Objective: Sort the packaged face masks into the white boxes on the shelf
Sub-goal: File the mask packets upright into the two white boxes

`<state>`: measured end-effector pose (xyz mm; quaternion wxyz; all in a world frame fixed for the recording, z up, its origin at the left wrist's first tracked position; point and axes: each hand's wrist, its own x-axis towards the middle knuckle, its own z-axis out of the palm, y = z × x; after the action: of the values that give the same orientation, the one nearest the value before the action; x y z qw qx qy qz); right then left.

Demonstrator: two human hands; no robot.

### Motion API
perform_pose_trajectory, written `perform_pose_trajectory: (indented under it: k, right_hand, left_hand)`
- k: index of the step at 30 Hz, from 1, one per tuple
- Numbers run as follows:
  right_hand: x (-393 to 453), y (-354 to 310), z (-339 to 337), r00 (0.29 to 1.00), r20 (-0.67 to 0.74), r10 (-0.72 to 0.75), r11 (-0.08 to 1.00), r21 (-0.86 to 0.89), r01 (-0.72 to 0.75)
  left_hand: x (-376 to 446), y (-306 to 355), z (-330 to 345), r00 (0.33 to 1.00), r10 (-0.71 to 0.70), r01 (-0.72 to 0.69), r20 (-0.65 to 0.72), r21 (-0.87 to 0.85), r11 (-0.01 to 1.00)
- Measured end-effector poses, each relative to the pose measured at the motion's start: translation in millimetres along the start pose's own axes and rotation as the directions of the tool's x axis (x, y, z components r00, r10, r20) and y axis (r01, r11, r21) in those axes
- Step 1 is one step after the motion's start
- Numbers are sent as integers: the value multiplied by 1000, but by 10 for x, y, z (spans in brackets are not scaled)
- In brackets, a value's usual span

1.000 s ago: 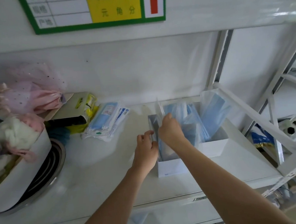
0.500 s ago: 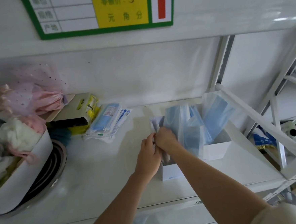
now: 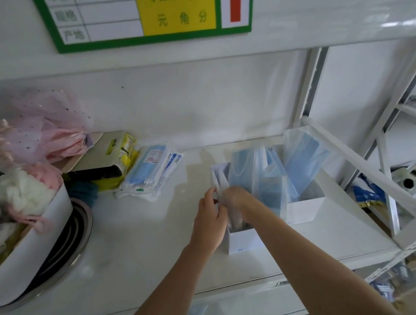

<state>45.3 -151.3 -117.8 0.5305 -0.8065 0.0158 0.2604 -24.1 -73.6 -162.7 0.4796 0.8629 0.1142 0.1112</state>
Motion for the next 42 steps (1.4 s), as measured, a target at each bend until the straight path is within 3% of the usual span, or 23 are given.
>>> perform_pose_trajectory:
  k: [3, 5, 7, 9, 10, 11, 12, 13, 14, 16, 19, 23, 27, 30, 33, 37, 42]
  right_hand:
    - [-16, -20, 57, 992, -108, -65, 996, -69, 58]
    - [-40, -9, 115, 998, -61, 6, 993, -115, -13]
    - [-74, -7, 107, 998, 22, 54, 998, -46, -53]
    - [-150, -49, 32, 989, -87, -121, 986, -126, 110]
    - [-196, -65, -13, 935, -214, -284, 950, -192, 244]
    - [-254, -63, -65, 833, -333, -441, 892, -261, 368]
    - [-301, -48, -108, 717, -424, -553, 832, -330, 447]
    - [-325, -31, -148, 650, -473, -595, 803, -382, 458]
    - [-348, -6, -188, 656, -489, -575, 816, -403, 415]
    - [-370, 60, -226, 759, -459, -461, 879, -356, 319]
    - [-382, 138, -204, 787, -382, -484, 872, -283, 399]
    - [-355, 142, -242, 850, -287, -442, 885, 16, 465]
    - [-313, 161, -277, 954, -168, -249, 921, 265, 287]
    - [-270, 195, -279, 964, -173, -202, 965, 135, 226]
    - [-240, 170, -275, 969, -118, -218, 957, 170, 236]
    - [-185, 64, -228, 970, -103, -220, 950, 202, 236]
    - [-93, 40, -258, 967, -169, -193, 965, 147, 218]
  left_hand:
    - [11, 11, 17, 1000, -1, 1, -8, -5, 1000]
    - [14, 13, 11, 1000, -11, 11, -8, 8, 1000]
    - [12, 2, 7, 1000, -14, 14, -2, 6, 1000]
    - [15, 17, 1, 1000, 5, -5, -9, -4, 1000]
    - [24, 31, -2, 1000, 23, -24, -16, -5, 1000]
    - [36, 45, -9, 998, 51, -51, -25, 0, 999]
    - [47, 65, -21, 996, 85, -85, -29, 16, 996]
    - [60, 87, -27, 992, 126, -125, -28, 53, 991]
    - [75, 115, -27, 986, 164, -161, -19, 111, 981]
    - [117, 176, -3, 977, 210, -210, 26, 234, 949]
    - [201, 229, 44, 970, 227, -241, 83, 359, 901]
    - [218, 265, 51, 995, 91, -95, 26, 211, 973]
    - [258, 326, 18, 997, 43, -22, -59, 324, 946]
    - [334, 349, -41, 982, -92, 115, -163, 136, 984]
    - [332, 371, -90, 973, -171, 177, -152, 25, 984]
    - [325, 392, -60, 990, -128, 129, -67, 17, 991]
    - [301, 375, -88, 991, -113, 109, -77, -61, 992]
